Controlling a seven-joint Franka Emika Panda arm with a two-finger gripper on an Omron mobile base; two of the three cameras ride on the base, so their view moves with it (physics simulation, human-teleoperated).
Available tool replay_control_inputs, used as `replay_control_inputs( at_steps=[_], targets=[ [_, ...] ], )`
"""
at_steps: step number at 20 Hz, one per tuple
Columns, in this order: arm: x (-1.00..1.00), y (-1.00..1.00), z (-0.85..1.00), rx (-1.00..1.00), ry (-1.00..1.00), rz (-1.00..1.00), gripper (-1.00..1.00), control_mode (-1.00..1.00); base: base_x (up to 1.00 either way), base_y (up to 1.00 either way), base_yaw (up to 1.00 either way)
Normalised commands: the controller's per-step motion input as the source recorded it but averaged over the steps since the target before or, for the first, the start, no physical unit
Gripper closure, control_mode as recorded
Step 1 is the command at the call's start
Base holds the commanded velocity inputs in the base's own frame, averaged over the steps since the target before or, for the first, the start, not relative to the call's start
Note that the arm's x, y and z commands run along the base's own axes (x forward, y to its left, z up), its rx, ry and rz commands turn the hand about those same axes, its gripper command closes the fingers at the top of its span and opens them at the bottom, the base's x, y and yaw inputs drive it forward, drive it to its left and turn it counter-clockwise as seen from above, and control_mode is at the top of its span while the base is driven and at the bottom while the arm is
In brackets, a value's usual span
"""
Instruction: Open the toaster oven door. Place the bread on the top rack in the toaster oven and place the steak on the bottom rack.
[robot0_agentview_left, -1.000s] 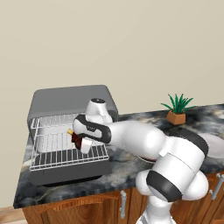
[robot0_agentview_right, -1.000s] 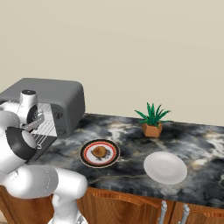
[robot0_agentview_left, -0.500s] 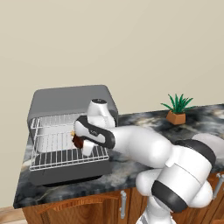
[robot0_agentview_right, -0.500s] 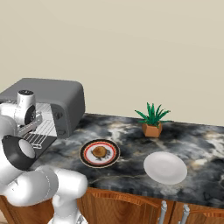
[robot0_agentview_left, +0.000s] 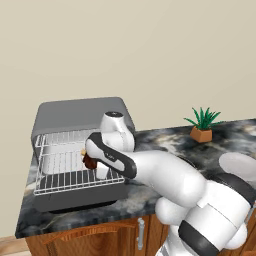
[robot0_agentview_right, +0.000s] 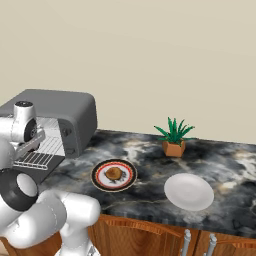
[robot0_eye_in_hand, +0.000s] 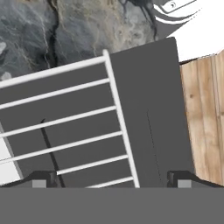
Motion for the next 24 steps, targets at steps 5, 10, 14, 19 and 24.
replay_control_inputs(
  at_steps=[5,10,14,19,24],
  targets=[
    [-0.08,0.0,0.25,-0.02,0.0,-0.02,-1.0,-1.0,0.0,0.0,0.0],
    [-0.13,0.05,0.28,-0.01,0.0,-0.06,-1.0,-1.0,0.0,0.0,0.0],
    [-0.28,0.08,0.29,-0.02,0.0,-0.02,-1.0,-1.0,0.0,0.0,0.0],
    [-0.46,0.2,0.16,-0.03,0.0,0.05,-1.0,-1.0,0.0,0.0,0.0],
    [-0.43,0.17,0.14,-0.11,-0.06,0.44,-1.0,-1.0,0.0,0.0,0.0]
  ],
)
